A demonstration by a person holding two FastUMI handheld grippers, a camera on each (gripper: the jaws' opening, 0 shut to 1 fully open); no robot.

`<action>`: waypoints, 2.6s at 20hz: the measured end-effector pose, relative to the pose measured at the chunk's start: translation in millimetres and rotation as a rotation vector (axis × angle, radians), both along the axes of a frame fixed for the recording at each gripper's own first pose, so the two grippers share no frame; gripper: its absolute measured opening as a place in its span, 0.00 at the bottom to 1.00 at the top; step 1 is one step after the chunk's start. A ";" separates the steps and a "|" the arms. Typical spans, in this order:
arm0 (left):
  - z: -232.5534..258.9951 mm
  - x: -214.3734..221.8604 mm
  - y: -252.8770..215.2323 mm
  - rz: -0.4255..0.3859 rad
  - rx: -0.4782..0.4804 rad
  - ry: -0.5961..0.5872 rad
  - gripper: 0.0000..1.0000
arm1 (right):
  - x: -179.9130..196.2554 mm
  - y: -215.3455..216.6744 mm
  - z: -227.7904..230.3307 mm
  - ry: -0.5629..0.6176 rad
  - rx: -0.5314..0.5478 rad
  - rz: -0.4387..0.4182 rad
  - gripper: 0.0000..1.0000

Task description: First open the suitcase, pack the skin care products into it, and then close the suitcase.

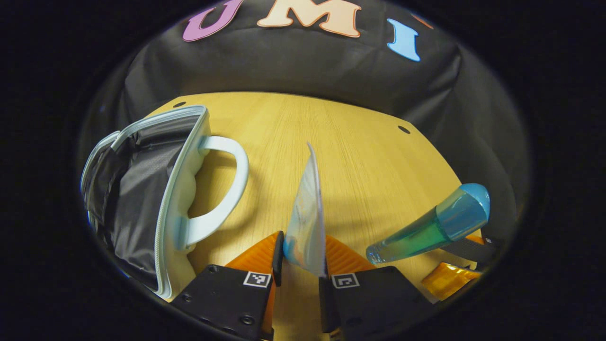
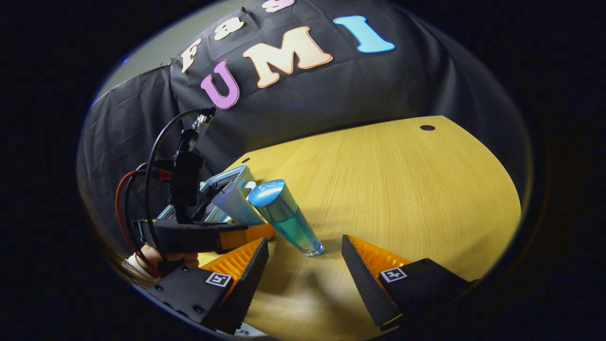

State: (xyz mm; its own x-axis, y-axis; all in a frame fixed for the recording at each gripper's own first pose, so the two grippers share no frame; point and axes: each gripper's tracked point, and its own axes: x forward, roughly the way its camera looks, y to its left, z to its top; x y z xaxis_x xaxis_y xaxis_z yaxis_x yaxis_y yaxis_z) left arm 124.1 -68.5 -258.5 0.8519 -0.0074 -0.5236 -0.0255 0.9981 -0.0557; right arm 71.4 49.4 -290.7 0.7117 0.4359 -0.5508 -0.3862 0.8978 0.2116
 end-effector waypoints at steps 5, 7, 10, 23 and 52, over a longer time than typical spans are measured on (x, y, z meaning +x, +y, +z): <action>34.2 -12.4 5.0 0.007 -0.030 -0.028 0.30 | 10.2 13.6 -10.8 -0.021 -0.031 0.035 0.98; 58.3 -18.0 11.4 0.013 -0.066 -0.056 0.31 | 15.6 17.0 -13.2 -0.029 -0.043 0.042 0.94; 91.9 -29.3 38.4 0.052 -0.084 -0.084 0.31 | 21.2 23.6 -21.2 -0.025 -0.046 0.043 0.98; 102.8 -95.7 181.2 0.260 -0.080 0.082 0.31 | 36.7 23.5 -35.5 -0.044 -0.197 -0.005 0.45; 86.9 -127.2 258.1 0.122 -0.127 0.398 0.96 | -40.7 263.9 9.3 0.156 -0.104 0.220 0.42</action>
